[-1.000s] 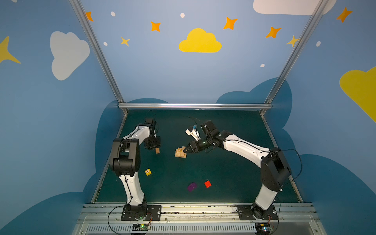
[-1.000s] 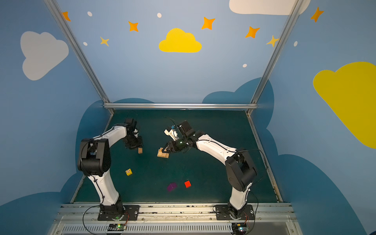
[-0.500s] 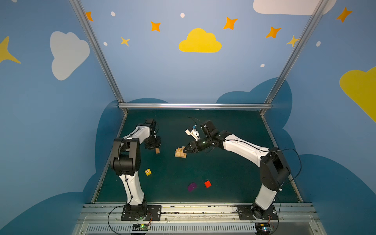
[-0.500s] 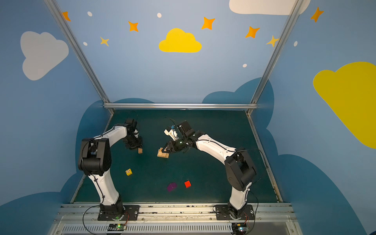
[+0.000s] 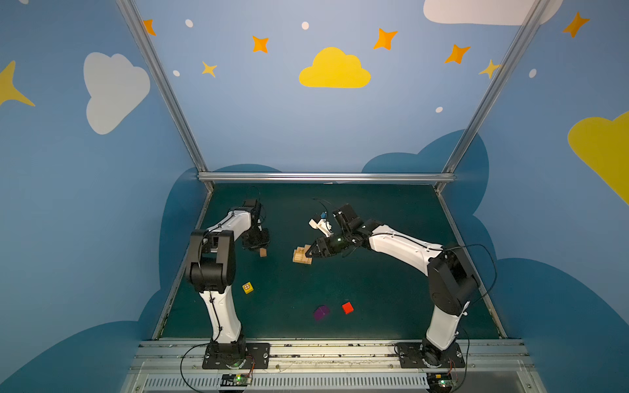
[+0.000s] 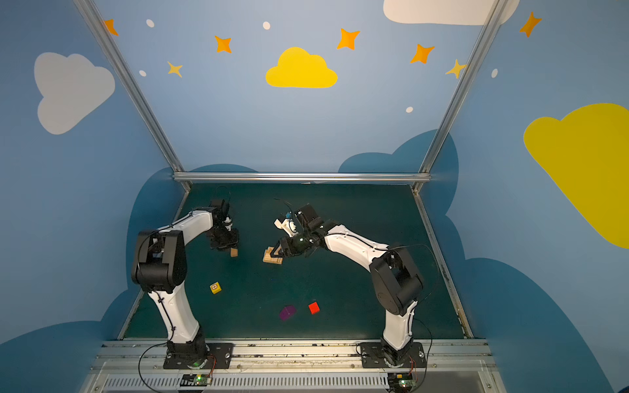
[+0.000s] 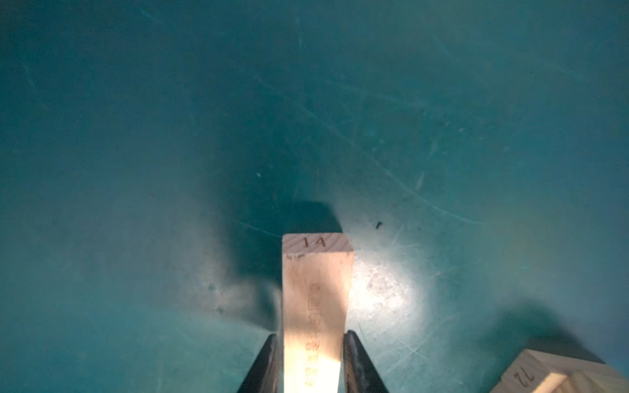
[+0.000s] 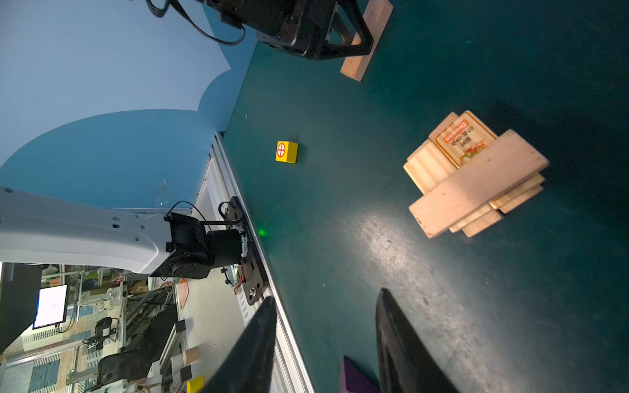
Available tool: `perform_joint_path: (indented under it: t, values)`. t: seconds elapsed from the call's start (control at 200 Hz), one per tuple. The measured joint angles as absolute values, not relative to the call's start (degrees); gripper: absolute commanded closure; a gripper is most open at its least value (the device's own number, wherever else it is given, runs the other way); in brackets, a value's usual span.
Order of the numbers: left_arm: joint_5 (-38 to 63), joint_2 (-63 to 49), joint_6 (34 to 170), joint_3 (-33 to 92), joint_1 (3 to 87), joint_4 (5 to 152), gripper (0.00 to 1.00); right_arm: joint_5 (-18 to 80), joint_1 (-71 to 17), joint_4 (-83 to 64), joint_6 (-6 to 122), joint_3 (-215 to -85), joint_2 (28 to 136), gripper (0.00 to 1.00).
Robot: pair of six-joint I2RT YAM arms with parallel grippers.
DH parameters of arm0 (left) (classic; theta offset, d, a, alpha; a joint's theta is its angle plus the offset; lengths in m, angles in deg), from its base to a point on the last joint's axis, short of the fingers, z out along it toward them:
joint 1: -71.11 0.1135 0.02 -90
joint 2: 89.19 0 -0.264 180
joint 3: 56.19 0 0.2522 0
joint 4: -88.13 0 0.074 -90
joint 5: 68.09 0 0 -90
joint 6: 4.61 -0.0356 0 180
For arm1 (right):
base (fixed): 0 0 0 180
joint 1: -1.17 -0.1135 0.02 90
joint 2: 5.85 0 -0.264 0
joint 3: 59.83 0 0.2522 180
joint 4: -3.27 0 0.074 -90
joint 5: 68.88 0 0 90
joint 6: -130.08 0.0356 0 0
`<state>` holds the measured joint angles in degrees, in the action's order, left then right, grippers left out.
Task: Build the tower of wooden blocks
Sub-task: 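Close the left gripper on the block marked 14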
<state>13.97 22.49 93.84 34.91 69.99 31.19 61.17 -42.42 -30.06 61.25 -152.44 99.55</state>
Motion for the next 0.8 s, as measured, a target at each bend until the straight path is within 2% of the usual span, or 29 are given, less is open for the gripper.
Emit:
perform_joint_path:
  t: [0.631,0.796]
  values:
    - [13.31,23.39,94.14,35.76,69.96,30.3,0.76,60.76,-42.42,-30.02,61.27,-153.95,100.3,0.56]
    - [12.46,23.58,93.95,36.44,69.96,29.66,0.76,60.78,-42.42,-30.04,61.25,-153.95,100.3,0.56]
